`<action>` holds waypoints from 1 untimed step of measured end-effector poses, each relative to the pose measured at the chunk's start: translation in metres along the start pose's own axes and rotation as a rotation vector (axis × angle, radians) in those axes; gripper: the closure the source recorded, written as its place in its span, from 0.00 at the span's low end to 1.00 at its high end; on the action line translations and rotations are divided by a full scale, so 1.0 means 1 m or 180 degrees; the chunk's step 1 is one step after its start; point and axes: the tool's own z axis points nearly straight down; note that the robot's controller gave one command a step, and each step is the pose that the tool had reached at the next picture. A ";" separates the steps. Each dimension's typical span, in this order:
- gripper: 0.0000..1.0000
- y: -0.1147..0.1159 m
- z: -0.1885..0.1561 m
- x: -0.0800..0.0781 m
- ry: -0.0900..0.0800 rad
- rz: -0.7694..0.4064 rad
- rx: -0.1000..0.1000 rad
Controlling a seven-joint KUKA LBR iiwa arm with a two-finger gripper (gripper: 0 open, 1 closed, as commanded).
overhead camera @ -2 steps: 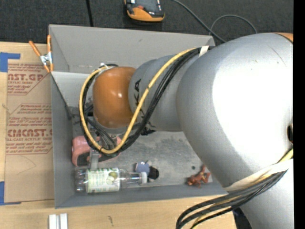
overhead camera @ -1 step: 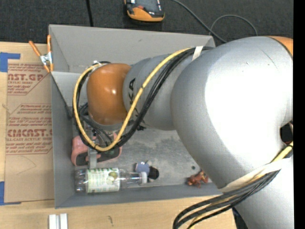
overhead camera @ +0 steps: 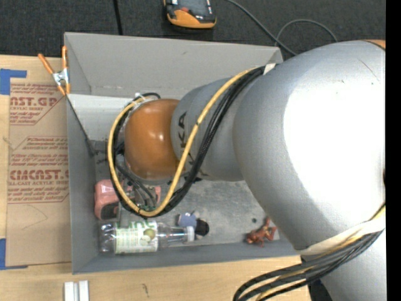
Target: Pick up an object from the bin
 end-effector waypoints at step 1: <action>1.00 0.004 -0.005 -0.010 0.0183 -0.0034 0.0068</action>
Offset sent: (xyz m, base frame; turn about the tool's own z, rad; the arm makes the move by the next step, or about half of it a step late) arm 0.0000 0.0000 0.0000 0.0000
